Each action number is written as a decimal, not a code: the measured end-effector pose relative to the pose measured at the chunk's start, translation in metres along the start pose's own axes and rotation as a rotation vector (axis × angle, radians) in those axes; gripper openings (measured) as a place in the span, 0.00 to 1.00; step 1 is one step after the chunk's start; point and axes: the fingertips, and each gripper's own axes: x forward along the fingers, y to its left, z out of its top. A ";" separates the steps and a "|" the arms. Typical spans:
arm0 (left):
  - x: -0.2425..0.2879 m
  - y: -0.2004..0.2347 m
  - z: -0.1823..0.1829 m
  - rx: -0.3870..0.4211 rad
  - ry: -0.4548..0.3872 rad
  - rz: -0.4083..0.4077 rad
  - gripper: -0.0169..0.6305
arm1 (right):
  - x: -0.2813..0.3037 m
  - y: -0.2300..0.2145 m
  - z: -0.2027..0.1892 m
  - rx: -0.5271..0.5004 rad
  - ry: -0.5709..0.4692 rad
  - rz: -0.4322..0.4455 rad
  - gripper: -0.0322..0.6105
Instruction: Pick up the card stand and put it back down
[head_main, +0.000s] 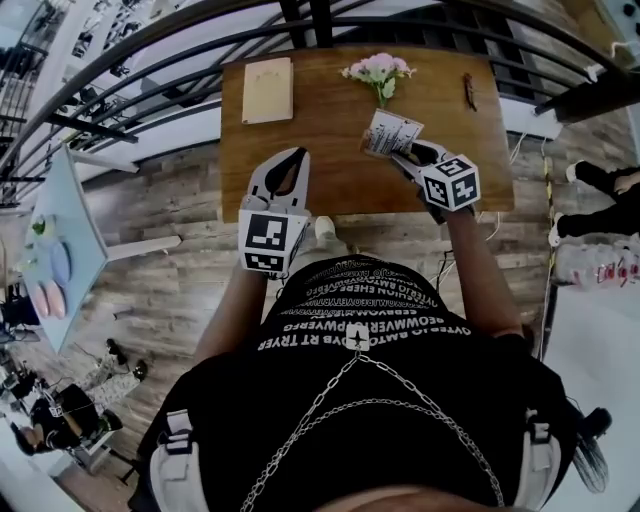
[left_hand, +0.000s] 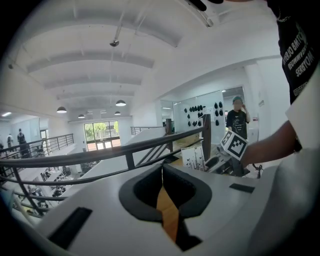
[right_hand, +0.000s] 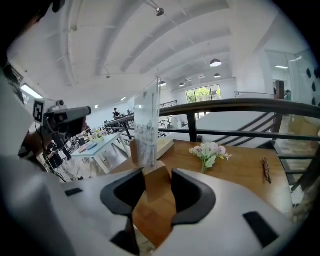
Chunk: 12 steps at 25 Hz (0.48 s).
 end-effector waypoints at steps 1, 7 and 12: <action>0.002 0.005 -0.002 0.001 0.003 -0.001 0.07 | 0.007 -0.003 -0.006 -0.003 0.009 -0.012 0.32; 0.014 0.033 -0.007 0.009 0.022 -0.020 0.07 | 0.049 -0.009 -0.035 -0.022 0.035 -0.054 0.32; 0.024 0.050 -0.011 0.010 0.043 -0.040 0.07 | 0.077 -0.012 -0.058 0.014 0.050 -0.063 0.32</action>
